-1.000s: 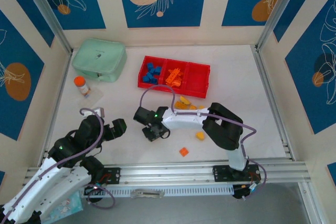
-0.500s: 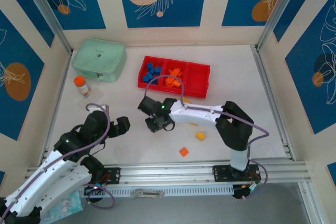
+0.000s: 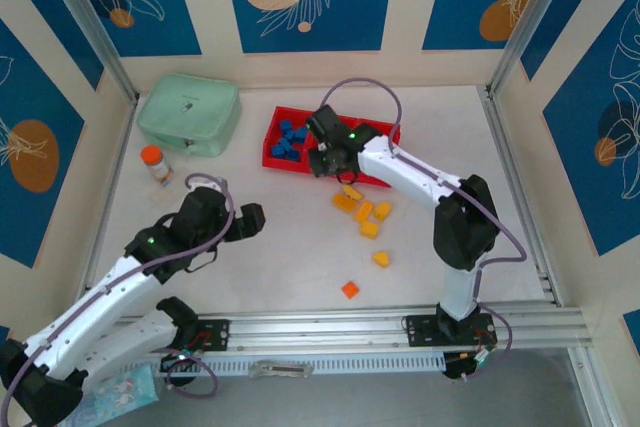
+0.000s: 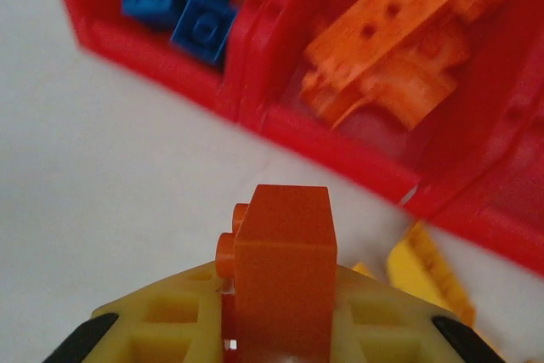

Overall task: Sort the legos into containers by color
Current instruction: Place the lego in the container.

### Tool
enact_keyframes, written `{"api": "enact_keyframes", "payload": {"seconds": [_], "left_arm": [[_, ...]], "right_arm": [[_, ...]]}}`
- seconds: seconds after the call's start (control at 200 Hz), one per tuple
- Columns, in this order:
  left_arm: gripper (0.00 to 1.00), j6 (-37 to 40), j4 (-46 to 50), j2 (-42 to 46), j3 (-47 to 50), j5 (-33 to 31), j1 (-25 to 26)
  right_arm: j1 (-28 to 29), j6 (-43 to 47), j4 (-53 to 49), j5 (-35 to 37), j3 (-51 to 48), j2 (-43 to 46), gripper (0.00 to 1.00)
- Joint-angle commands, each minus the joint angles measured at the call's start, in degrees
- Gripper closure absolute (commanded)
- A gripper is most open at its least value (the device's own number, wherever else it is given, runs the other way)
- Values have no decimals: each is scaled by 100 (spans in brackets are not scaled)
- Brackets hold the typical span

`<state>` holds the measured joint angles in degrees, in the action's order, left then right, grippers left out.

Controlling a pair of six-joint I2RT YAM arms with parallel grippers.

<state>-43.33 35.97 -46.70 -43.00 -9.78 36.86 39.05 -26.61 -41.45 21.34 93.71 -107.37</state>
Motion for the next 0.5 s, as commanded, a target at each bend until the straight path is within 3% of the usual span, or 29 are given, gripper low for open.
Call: {"api": "enact_keyframes", "payload": {"seconds": [0.0, 0.27, 0.385, 0.495], "left_arm": [[1, 149, -441, -235, -252, 142, -65], [1, 178, -860, -742, -340, 322, -105], [1, 202, -918, -846, -349, 362, -127], [1, 199, -942, -885, -366, 424, -157]], "right_arm": [[-243, 208, -136, 122, 496, -449, 88], [-692, 262, -648, 444, 2072, -1763, 86], [-851, 324, -630, 380, 2539, -2158, 73], [-907, 367, -969, 320, 3140, -2455, 53]]}}
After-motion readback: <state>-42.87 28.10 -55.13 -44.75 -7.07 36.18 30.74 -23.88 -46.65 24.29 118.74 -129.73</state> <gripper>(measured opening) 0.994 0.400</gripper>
